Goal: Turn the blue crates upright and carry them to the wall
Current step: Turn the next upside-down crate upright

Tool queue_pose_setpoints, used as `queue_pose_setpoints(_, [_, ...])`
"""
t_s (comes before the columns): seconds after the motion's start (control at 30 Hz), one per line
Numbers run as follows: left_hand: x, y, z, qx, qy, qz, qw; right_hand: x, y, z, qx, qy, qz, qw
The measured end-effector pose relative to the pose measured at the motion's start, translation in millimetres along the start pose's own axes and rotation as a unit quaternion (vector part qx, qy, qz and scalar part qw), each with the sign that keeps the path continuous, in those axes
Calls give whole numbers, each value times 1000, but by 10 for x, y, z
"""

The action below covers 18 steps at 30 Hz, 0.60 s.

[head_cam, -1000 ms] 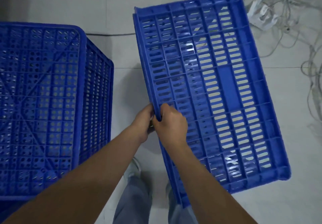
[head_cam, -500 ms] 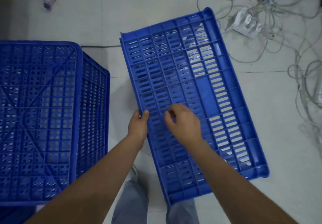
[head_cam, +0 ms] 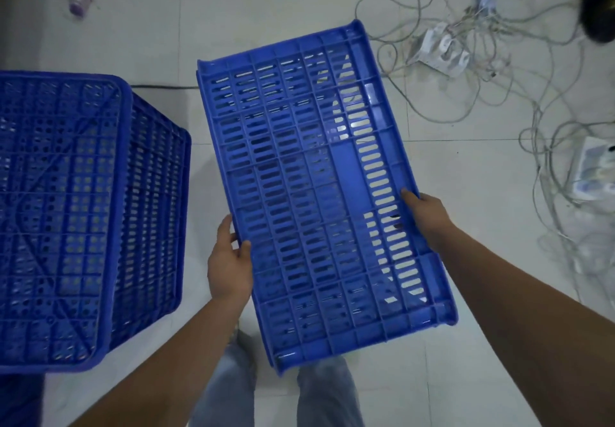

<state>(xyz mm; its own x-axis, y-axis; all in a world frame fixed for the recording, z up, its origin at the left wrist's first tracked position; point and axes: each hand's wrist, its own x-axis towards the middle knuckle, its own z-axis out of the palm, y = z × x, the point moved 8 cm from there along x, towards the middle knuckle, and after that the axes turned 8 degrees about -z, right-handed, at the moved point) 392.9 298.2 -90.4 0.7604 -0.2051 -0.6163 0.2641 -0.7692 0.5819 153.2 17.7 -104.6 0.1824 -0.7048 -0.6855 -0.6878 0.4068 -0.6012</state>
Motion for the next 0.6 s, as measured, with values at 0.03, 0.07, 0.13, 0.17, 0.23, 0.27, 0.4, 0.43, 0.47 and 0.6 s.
queue_pose_setpoints(0.03, [10, -7, -1, -1, 4, 6, 1000, 10, 7, -7, 30, -4, -2, 1000])
queue_pose_setpoints(0.07, [35, -26, -6, -4, 9, 2, 1000, 17, 11, -21, 45, -8, -1, 999])
queue_pose_setpoints(0.13, [91, -85, -12, -22, 13, -18, 1000, 27, 18, -54, 19, -10, -7, 1000])
queue_pose_setpoints(0.17, [111, -112, -13, -36, 11, -28, 999, 27, 5, -72, -20, -5, -22, 1000])
queue_pose_setpoints(0.23, [136, -138, -7, -54, 5, -42, 998, -2, -31, -99, -96, 12, -56, 994])
queue_pose_setpoints(0.27, [143, -142, -11, -53, 5, -42, 998, -28, -35, -103, -111, 19, -68, 991])
queue_pose_setpoints(0.4, [182, -156, -81, -13, 24, -40, 999, -186, -24, -75, -104, 45, -99, 989])
queue_pose_setpoints(0.43, [199, -168, -101, -16, 27, -46, 998, -234, -31, -58, -93, 49, -106, 989])
queue_pose_setpoints(0.47, [215, -174, -130, -10, 30, -50, 998, -285, -51, -39, -87, 51, -114, 988])
queue_pose_setpoints(0.6, [269, -144, -217, 23, 41, -49, 998, -455, -207, -21, -109, 66, -147, 981])
